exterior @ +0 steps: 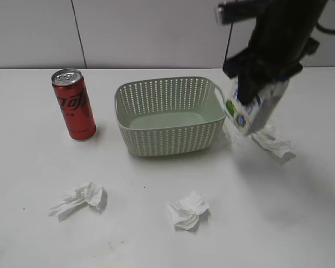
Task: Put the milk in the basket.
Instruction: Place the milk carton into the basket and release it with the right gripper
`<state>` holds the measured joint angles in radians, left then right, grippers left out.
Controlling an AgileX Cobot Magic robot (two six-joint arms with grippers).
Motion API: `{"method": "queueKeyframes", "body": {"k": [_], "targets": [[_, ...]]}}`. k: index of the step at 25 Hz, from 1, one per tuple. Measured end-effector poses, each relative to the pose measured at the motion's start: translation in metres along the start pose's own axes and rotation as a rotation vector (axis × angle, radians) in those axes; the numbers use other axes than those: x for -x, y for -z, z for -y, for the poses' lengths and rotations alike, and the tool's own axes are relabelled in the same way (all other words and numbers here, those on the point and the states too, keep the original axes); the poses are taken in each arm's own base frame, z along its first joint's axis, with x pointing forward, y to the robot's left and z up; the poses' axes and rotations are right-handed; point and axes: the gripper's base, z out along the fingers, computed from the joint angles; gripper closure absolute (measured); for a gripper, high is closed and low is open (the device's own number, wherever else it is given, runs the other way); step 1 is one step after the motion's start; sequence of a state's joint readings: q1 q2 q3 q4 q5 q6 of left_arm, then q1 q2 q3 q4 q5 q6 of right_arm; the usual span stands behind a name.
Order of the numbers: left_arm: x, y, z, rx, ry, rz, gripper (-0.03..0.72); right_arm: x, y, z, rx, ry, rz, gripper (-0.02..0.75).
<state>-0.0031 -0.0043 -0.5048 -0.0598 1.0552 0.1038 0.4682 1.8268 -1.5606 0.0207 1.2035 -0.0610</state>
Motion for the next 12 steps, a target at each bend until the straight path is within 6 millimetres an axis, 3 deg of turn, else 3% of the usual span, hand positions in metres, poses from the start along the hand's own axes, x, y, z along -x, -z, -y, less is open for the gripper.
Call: {"method": "queueKeyframes", "body": {"k": [3,6,9,12], "targets": [[0.0,0.0,0.0,0.0,0.0,0.0,0.467,0.021,0.036,0.0,-0.008,0.004,0.14,0.403],[0.0,0.0,0.0,0.0,0.0,0.0,0.467,0.039,0.055,0.001,-0.008,0.005,0.228,0.403],[0.0,0.0,0.0,0.0,0.0,0.0,0.467,0.059,0.046,0.0,0.017,0.002,0.244,0.403],[0.0,0.0,0.0,0.0,0.0,0.0,0.467,0.077,0.014,-0.003,0.039,0.005,0.204,0.405]]}}
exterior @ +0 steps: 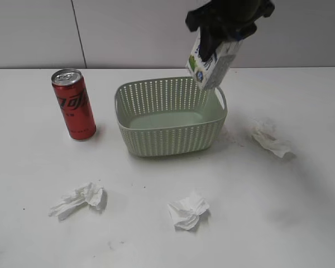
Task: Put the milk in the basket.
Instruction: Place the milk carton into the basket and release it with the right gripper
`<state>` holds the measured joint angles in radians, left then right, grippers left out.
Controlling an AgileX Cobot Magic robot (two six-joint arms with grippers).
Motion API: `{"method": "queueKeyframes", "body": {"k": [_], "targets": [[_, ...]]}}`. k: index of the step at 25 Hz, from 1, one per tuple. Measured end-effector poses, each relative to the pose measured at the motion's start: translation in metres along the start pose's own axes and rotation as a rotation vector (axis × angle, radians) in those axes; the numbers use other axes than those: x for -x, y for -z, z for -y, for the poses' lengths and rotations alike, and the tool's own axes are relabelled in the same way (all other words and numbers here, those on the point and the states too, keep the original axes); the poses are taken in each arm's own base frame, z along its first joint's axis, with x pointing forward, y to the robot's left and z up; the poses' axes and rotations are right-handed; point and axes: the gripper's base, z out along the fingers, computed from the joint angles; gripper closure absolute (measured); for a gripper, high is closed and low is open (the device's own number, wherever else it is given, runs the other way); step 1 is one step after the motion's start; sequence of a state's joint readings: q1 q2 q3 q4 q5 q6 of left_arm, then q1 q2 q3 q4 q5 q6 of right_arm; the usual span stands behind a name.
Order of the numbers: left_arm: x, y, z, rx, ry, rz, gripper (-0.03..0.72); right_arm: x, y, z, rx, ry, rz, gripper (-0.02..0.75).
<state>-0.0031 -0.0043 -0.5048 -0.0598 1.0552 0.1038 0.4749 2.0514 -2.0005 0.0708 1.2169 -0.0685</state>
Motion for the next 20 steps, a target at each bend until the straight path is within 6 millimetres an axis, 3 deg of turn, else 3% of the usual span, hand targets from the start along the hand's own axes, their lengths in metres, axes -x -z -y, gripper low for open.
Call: {"method": "queueKeyframes", "body": {"k": [8,12,16,20], "targets": [[0.0,0.0,0.0,0.0,0.0,0.0,0.467,0.001,-0.104,-0.014,0.025,0.073,-0.134,0.405],[0.0,0.0,0.0,0.0,0.0,0.0,0.467,-0.005,-0.14,-0.014,0.018,0.084,-0.171,0.405],[0.0,0.0,0.0,0.0,0.0,0.0,0.467,-0.005,-0.147,-0.014,0.017,0.087,-0.171,0.37],[0.0,0.0,0.0,0.0,0.0,0.0,0.467,0.002,-0.138,-0.015,0.022,0.096,-0.145,0.131]]}}
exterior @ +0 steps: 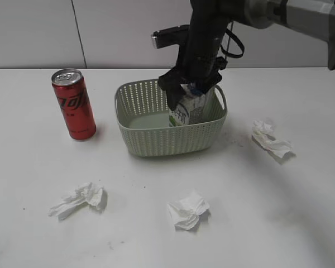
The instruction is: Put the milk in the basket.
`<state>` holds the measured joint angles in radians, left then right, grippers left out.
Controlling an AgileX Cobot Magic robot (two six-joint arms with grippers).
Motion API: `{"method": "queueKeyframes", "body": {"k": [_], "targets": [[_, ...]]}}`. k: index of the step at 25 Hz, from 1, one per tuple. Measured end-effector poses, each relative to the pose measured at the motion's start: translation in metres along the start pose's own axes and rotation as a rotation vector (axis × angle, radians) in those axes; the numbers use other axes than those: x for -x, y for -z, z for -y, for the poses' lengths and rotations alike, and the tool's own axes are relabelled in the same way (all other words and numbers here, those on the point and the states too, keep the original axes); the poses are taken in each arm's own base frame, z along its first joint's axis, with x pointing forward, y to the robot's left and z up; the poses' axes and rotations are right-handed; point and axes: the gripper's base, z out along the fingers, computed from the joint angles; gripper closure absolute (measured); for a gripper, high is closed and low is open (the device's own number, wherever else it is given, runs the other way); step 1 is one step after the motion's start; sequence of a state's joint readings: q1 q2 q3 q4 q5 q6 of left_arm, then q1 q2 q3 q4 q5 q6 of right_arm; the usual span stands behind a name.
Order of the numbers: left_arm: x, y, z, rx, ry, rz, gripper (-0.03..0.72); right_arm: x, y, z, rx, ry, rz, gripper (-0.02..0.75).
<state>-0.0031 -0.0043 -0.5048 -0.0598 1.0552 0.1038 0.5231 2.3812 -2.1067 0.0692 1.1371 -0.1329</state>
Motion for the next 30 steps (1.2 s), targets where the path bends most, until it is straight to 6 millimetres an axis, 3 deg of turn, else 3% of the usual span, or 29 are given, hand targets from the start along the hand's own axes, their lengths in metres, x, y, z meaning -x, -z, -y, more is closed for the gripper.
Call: {"method": "queueKeyframes", "body": {"k": [3,5,11,15,18,22,30], "targets": [[0.0,0.0,0.0,0.0,0.0,0.0,0.467,0.005,0.015,-0.001,-0.001,0.006,0.022,0.1],[0.0,0.0,0.0,0.0,0.0,0.0,0.467,0.006,0.035,-0.002,-0.004,0.009,0.052,0.098],[0.0,0.0,0.0,0.0,0.0,0.0,0.467,0.001,0.136,-0.005,-0.064,0.034,0.218,0.098],[0.0,0.0,0.0,0.0,0.0,0.0,0.467,-0.017,0.194,-0.01,-0.077,0.037,0.309,0.1],[0.0,0.0,0.0,0.0,0.0,0.0,0.467,-0.043,0.22,-0.014,-0.085,0.036,0.317,0.106],[0.0,0.0,0.0,0.0,0.0,0.0,0.467,-0.094,0.238,-0.016,-0.124,0.025,0.264,0.123],[0.0,0.0,0.0,0.0,0.0,0.0,0.467,-0.217,0.235,-0.023,-0.172,-0.037,0.224,0.142]]}}
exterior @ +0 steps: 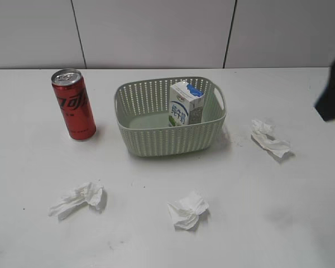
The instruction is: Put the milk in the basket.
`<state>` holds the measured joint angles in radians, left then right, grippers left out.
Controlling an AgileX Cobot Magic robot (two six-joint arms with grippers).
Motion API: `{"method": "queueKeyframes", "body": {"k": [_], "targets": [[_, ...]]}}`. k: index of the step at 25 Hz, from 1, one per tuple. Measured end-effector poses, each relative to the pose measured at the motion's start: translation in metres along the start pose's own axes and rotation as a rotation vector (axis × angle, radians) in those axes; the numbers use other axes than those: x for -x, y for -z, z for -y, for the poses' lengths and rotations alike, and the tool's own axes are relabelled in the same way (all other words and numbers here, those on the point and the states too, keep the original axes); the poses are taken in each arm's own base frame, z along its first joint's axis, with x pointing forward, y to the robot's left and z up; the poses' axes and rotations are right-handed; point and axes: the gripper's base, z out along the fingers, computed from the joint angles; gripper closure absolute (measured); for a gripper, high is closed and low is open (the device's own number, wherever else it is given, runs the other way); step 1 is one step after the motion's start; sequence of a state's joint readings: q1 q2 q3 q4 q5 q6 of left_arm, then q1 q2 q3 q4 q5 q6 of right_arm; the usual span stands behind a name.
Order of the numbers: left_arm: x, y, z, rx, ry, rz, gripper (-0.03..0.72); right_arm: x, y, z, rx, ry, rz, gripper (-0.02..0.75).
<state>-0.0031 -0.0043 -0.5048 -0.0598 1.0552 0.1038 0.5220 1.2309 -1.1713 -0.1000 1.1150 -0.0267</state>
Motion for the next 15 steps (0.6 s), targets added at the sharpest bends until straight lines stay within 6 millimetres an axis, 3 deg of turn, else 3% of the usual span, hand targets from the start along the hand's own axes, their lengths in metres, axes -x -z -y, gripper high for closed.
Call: {"method": "queueKeyframes", "body": {"k": [7,15], "targets": [[0.0,0.0,0.0,0.0,0.0,0.0,0.467,-0.096,0.004,0.002,-0.092,-0.058,-0.05,0.142],[0.0,0.0,0.0,0.0,0.0,0.0,0.467,-0.172,0.012,0.011,-0.178,-0.231,0.03,0.142]]}}
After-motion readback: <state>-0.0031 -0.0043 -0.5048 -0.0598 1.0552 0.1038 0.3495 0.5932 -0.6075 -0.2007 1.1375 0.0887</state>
